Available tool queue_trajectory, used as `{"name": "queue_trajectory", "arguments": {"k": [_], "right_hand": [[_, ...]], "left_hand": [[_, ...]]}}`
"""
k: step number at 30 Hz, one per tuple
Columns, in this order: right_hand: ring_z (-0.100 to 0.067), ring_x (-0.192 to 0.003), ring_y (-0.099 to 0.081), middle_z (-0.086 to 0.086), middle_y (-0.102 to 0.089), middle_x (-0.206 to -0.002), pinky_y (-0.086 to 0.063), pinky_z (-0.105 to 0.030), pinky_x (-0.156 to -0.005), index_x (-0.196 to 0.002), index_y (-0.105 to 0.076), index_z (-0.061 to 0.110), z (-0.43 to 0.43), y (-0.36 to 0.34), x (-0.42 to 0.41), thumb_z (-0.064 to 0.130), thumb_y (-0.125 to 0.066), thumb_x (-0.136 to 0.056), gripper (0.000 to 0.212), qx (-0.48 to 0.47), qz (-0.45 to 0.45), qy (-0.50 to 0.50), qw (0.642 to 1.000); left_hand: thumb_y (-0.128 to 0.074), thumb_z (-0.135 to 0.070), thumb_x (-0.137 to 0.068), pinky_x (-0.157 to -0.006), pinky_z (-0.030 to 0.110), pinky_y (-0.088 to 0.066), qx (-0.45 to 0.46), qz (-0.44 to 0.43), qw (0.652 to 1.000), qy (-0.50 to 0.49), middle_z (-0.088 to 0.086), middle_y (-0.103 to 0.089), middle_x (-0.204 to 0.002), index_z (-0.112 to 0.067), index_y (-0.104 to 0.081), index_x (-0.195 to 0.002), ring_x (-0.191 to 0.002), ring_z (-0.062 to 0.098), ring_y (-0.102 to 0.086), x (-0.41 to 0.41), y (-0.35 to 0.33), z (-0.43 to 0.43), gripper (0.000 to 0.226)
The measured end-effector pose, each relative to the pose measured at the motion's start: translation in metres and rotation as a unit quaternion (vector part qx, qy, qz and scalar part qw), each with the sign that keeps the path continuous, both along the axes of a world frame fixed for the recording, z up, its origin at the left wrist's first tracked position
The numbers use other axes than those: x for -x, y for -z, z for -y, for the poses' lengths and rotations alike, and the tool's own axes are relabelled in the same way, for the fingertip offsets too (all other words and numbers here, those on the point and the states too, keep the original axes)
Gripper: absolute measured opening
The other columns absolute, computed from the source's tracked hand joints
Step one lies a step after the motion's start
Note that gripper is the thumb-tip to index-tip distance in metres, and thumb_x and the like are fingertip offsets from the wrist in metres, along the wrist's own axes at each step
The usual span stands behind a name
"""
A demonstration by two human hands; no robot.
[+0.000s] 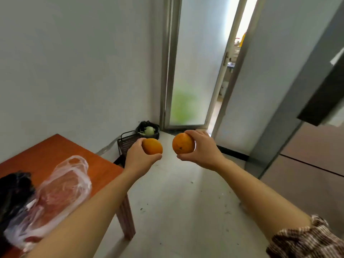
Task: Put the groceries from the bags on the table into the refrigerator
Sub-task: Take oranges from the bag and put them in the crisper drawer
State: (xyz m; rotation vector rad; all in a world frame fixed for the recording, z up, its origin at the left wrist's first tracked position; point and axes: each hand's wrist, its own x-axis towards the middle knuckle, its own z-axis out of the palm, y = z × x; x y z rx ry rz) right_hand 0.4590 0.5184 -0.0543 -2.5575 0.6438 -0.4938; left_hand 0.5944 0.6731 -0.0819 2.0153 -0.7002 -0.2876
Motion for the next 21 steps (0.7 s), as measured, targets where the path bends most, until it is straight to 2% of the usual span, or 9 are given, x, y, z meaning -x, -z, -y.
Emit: {"name": "queue_trajectory", "arguments": {"k": [5,7,11,18,21], "right_hand": [[-0.015,-0.102,-0.052,0.005,-0.053,-0.113,-0.047,-0.030,-0.083,-0.125,-0.052,0.025,0.060,-0.043,0.138,0.040,-0.084,-0.065,0.070,-0.006,0.059,0.118,0.991],[-0.014,-0.100,-0.053,0.005,-0.053,-0.113,-0.047,-0.028,-0.081,-0.123,-0.051,0.026,0.079,-0.055,0.188,0.039,-0.084,-0.066,0.067,-0.012,0.079,0.160,0.984],[-0.012,-0.098,-0.052,0.004,-0.051,-0.111,-0.044,-0.025,-0.079,-0.119,-0.050,0.025,0.116,-0.073,0.278,0.034,-0.084,-0.069,0.061,-0.006,0.115,0.238,0.964],[-0.010,-0.096,-0.050,0.005,-0.047,-0.113,-0.038,-0.018,-0.074,-0.122,-0.048,0.025,0.210,-0.116,0.398,0.033,-0.084,-0.068,0.066,0.036,0.136,0.358,0.923],[-0.011,-0.094,-0.052,0.004,-0.049,-0.111,-0.040,-0.018,-0.075,-0.120,-0.051,0.024,0.257,-0.134,0.438,0.033,-0.085,-0.066,0.064,0.063,0.145,0.391,0.907]], "left_hand": [[-0.082,-0.028,-0.069,-0.084,0.031,-0.046,0.086,0.004,0.990,0.108,0.001,-0.052,-0.119,-0.017,-0.042,-0.136,-0.100,0.017,-0.050,0.109,-0.047,0.095,0.078],[-0.081,-0.029,-0.069,-0.082,0.030,-0.044,0.100,0.010,0.983,0.150,-0.003,-0.049,-0.114,-0.017,-0.042,-0.135,-0.099,0.016,-0.049,0.152,-0.059,0.128,0.077],[-0.082,-0.030,-0.069,-0.081,0.029,-0.044,0.114,0.036,0.967,0.227,-0.002,-0.052,-0.116,-0.020,-0.044,-0.131,-0.102,0.017,-0.052,0.223,-0.080,0.198,0.074],[-0.081,-0.036,-0.068,-0.078,0.026,-0.042,0.182,0.112,0.919,0.332,-0.006,-0.048,-0.114,-0.028,-0.043,-0.126,-0.102,0.014,-0.048,0.323,-0.134,0.331,0.070],[-0.081,-0.037,-0.064,-0.077,0.024,-0.041,0.213,0.145,0.895,0.364,-0.006,-0.048,-0.108,-0.031,-0.044,-0.118,-0.101,0.014,-0.047,0.357,-0.157,0.392,0.065]]}}
